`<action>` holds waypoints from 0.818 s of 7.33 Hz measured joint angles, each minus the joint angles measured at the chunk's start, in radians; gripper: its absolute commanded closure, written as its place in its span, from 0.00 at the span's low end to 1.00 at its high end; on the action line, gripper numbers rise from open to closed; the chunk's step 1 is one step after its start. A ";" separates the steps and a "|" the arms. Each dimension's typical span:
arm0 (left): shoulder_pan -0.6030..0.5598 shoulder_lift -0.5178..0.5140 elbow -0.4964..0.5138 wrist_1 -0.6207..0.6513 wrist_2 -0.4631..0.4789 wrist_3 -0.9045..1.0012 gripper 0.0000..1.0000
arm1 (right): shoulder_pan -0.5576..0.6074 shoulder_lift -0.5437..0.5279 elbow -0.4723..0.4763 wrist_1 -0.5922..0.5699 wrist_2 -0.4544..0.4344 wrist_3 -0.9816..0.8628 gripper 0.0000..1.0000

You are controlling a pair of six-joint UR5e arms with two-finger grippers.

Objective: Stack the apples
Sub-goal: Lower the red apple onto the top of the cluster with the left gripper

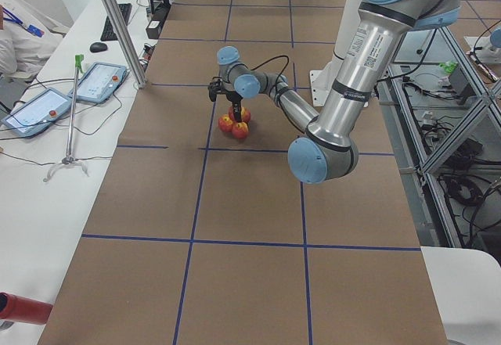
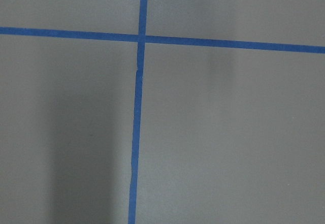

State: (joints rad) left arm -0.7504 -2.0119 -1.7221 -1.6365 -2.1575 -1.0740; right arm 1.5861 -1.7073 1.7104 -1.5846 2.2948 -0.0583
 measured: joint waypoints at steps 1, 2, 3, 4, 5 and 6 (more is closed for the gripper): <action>0.002 0.000 0.004 -0.012 0.000 0.000 0.52 | 0.000 0.000 0.000 0.000 0.000 0.000 0.00; 0.004 0.001 0.008 -0.022 0.001 0.001 0.34 | 0.000 0.000 0.000 0.000 0.000 0.000 0.00; 0.005 0.002 0.012 -0.037 0.001 0.002 0.11 | 0.000 0.000 0.000 0.000 0.000 0.000 0.00; 0.006 0.005 0.014 -0.053 0.001 0.001 0.00 | 0.000 0.000 0.000 0.000 0.000 0.000 0.00; 0.006 0.008 0.011 -0.060 0.002 0.000 0.00 | 0.000 0.000 0.000 0.000 0.000 0.000 0.00; 0.004 0.011 -0.001 -0.062 0.008 -0.001 0.00 | 0.000 0.000 0.000 0.000 0.000 0.000 0.00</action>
State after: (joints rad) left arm -0.7467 -2.0007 -1.7234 -1.6982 -2.1495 -1.0751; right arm 1.5861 -1.7073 1.7104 -1.5846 2.2948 -0.0583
